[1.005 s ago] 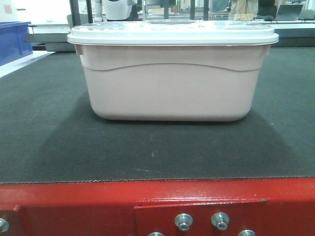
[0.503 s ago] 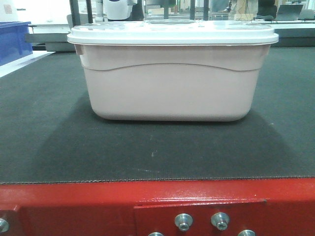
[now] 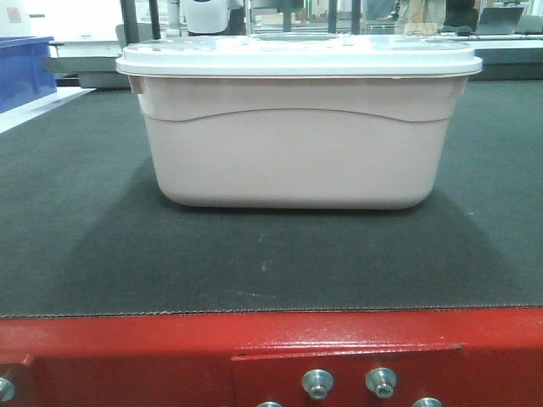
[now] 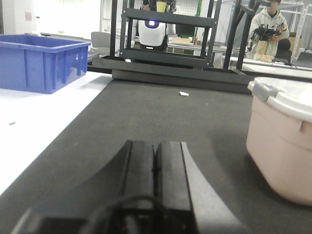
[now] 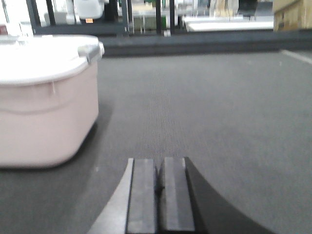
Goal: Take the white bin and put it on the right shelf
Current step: 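Lower both grippers onto the lid rim handles of the pink bin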
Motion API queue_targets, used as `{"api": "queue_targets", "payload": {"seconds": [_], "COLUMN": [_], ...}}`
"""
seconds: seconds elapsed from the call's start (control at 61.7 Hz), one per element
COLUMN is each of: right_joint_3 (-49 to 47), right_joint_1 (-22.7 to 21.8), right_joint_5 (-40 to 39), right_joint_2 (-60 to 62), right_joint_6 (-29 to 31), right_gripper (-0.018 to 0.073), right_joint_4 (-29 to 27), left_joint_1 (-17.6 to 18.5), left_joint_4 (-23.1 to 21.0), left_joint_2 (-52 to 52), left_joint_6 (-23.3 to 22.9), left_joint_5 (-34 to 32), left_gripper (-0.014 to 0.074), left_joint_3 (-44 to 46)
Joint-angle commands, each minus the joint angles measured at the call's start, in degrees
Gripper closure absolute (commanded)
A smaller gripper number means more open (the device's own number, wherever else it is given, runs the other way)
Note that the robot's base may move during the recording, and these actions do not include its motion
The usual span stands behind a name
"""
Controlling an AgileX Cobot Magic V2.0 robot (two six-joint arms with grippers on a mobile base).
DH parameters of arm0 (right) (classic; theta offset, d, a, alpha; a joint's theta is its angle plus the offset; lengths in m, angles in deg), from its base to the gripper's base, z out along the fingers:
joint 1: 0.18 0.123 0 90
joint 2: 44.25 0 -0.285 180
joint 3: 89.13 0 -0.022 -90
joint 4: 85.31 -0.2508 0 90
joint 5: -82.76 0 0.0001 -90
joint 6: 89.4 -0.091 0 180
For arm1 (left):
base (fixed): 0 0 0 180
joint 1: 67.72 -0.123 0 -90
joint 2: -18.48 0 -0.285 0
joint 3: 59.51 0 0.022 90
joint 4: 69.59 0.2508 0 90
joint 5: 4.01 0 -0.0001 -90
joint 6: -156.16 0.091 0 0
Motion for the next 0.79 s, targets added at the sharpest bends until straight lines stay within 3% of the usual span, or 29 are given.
{"api": "queue_targets", "payload": {"seconds": [0.0, 0.113, 0.259, 0.373, 0.486, 0.584, 0.649, 0.778], "right_joint_3": [-4.56, -11.95, -21.57, -27.86, -31.04, -33.58, -35.62, -41.53], "right_joint_1": [-0.1, -0.1, -0.1, -0.1, -0.1, -0.1, -0.1, -0.1], "right_joint_5": [-7.74, -6.24, -2.36, -2.36, -2.36, -2.78, -2.36, 2.91], "right_joint_2": [1.1, -0.94, -8.19, -17.65, -27.28, -34.82, -39.4, -45.3], "right_joint_6": [0.33, 0.33, 0.33, 0.33, 0.33, 0.33, 0.33, -0.68], "right_gripper": [0.0503, 0.0503, 0.0503, 0.047, 0.0316, 0.0053, -0.0091, -0.0068], "right_joint_4": [0.0, 0.0, 0.0, 0.0, 0.0, 0.0, 0.0, -2.36], "left_joint_1": [-0.03, 0.29, 0.27, 0.27, 0.27, 0.27, 0.27, 0.27], "left_joint_4": [1.87, 7.49, 7.35, 5.18, 1.99, -1.24, -3.5, -9.24], "left_joint_2": [-0.84, -5.25, -14.7, -24.9, -33.54, -41.47, -46.27, -53.76], "left_joint_6": [-0.57, -0.57, -0.57, -0.57, -0.57, -0.57, -0.57, 1.72], "left_joint_5": [-3.74, 3.44, 10.74, 14.94, 15.9, 17.26, 19.69, 28.57], "left_gripper": [0.0713, 0.0709, 0.0689, 0.0549, 0.0351, 0.0225, 0.0204, 0.0204], "left_joint_3": [6.57, 15.88, 27.41, 35.31, 38.86, 41.9, 44.9, 53.18]}}
